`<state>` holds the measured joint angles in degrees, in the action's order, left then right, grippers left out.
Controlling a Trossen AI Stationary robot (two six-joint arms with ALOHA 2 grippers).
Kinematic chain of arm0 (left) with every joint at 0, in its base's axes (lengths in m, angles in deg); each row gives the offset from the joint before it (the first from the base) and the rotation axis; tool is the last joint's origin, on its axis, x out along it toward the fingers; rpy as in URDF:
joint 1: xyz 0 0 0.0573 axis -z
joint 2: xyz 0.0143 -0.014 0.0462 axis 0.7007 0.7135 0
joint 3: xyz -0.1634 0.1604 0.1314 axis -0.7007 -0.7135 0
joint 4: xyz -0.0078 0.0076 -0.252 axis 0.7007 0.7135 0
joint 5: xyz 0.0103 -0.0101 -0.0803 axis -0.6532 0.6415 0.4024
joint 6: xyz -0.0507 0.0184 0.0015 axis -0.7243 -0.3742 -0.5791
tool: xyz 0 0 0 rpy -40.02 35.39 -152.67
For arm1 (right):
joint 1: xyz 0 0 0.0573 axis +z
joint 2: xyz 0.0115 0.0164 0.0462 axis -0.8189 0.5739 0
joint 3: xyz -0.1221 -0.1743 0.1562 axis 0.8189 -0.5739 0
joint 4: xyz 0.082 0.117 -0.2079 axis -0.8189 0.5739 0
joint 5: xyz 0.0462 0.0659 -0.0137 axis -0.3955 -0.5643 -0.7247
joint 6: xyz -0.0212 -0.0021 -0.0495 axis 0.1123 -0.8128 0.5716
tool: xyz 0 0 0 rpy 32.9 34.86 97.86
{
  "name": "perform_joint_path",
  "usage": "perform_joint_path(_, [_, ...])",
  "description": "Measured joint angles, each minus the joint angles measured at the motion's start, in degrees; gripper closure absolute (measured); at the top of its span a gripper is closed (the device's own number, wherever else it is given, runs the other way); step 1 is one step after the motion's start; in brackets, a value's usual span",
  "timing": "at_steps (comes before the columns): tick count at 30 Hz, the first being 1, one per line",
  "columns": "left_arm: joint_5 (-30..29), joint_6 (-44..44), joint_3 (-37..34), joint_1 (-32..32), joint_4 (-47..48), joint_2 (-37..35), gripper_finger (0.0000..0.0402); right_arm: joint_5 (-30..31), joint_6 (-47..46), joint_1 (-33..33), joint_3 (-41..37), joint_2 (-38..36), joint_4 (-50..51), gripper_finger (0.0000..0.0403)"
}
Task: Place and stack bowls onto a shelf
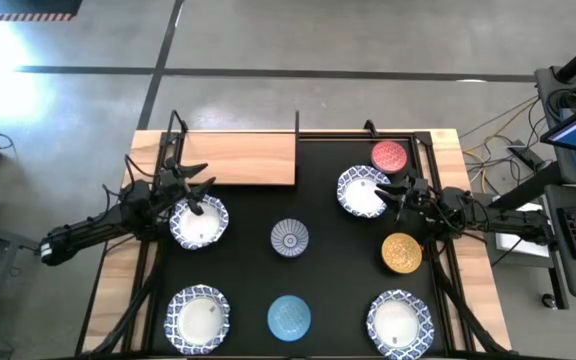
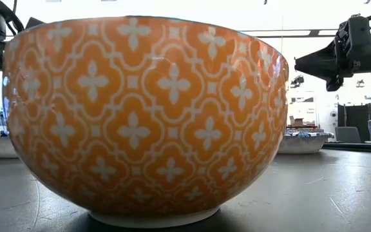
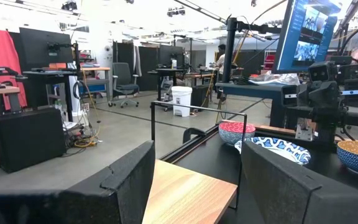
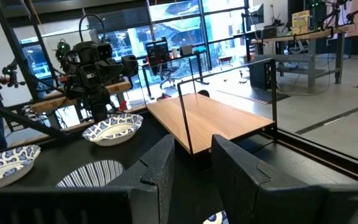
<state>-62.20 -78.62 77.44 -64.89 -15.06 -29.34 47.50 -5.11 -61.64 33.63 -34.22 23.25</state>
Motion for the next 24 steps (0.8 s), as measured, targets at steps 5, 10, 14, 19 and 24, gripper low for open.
perform_joint_path(5, [0.0, 0.0, 0.0, 0.0, 0.0, 0.0, 0.0177, 0.0, 0.0, 0.0, 0.0, 0.0, 0.0, 0.0305])
perform_joint_path(10, [0.0, 0.0, 0.0, 0.0, 0.0, 0.0, 0.0177, 0.0, 0.0, 0.0, 0.0, 0.0, 0.0, 0.0305])
perform_joint_path(14, [0.0, 0.0, 0.0, 0.0, 0.0, 0.0, 0.0177, 0.0, 0.0, 0.0, 0.0, 0.0, 0.0, 0.0305])
perform_joint_path(19, [0.0, 0.0, 0.0, 0.0, 0.0, 0.0, 0.0177, 0.0, 0.0, 0.0, 0.0, 0.0, 0.0, 0.0305])
perform_joint_path(24, [0.0, 0.0, 0.0, 0.0, 0.0, 0.0, 0.0177, 0.0, 0.7, 0.0, 0.0, 0.0, -0.2, 0.0305])
